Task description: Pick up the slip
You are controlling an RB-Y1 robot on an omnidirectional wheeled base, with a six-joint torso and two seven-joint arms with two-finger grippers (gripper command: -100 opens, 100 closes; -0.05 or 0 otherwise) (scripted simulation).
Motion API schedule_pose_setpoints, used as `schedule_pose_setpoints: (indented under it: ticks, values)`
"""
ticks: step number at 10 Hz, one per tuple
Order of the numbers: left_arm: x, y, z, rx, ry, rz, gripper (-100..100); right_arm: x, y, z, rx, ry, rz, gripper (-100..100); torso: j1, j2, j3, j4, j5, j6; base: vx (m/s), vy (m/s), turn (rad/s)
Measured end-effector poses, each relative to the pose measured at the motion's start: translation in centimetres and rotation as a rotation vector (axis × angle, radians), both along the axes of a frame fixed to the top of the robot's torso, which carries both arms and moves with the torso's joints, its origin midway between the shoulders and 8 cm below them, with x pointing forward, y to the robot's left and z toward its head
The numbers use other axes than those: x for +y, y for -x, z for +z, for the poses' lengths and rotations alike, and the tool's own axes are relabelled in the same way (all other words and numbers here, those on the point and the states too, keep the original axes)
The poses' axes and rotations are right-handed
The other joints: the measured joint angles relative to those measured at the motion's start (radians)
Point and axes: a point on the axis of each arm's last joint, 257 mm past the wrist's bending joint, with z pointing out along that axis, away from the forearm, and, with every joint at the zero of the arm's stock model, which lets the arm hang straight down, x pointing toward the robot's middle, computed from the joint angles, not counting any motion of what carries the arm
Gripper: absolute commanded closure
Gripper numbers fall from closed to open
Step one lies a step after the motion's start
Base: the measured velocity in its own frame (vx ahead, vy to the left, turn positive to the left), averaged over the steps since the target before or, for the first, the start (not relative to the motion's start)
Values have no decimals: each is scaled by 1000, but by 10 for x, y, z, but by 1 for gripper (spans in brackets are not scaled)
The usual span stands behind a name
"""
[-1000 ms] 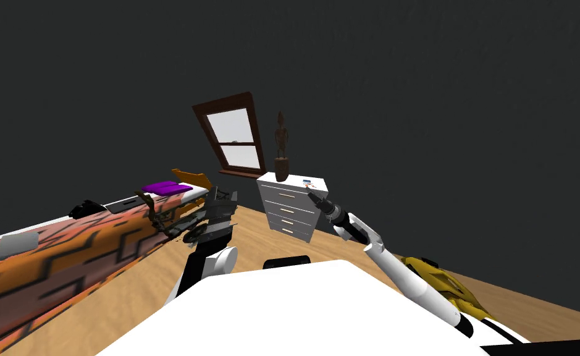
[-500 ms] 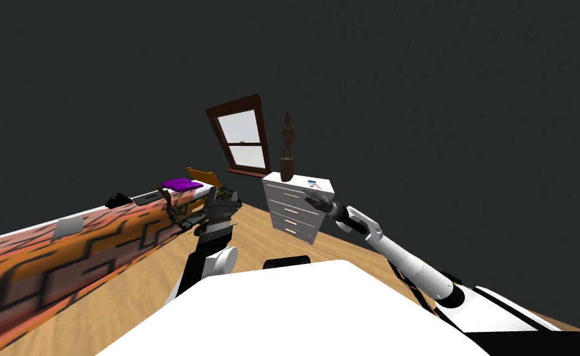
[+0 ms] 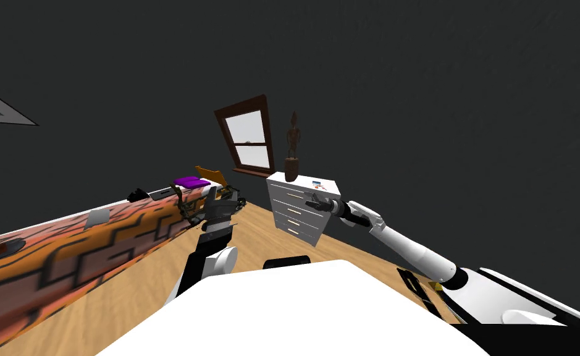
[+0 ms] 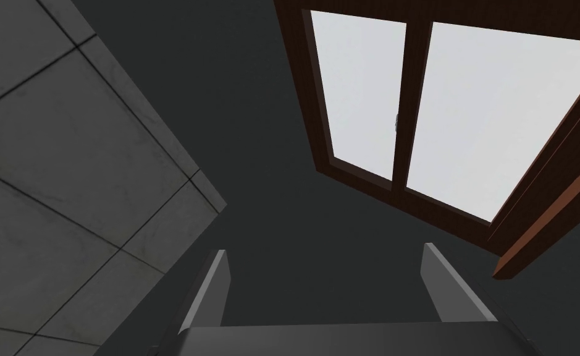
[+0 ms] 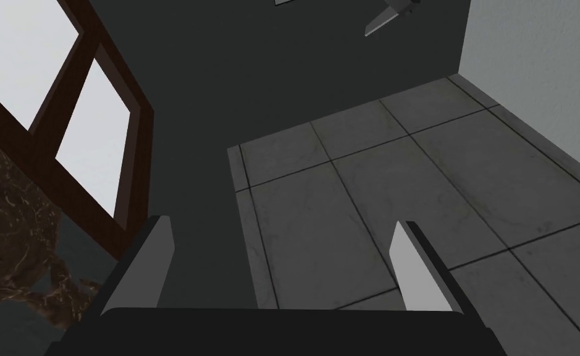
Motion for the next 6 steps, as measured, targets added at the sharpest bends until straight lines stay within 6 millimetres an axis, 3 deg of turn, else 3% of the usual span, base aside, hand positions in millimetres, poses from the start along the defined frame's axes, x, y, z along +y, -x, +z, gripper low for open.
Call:
schedule_pose_setpoints:
  ticks: [6]
  values:
    - [0,0,0,0,0,0,0,-25,-8,-27,-32,232,43,-100,-1,0,0,0,0,1,21,24,84]
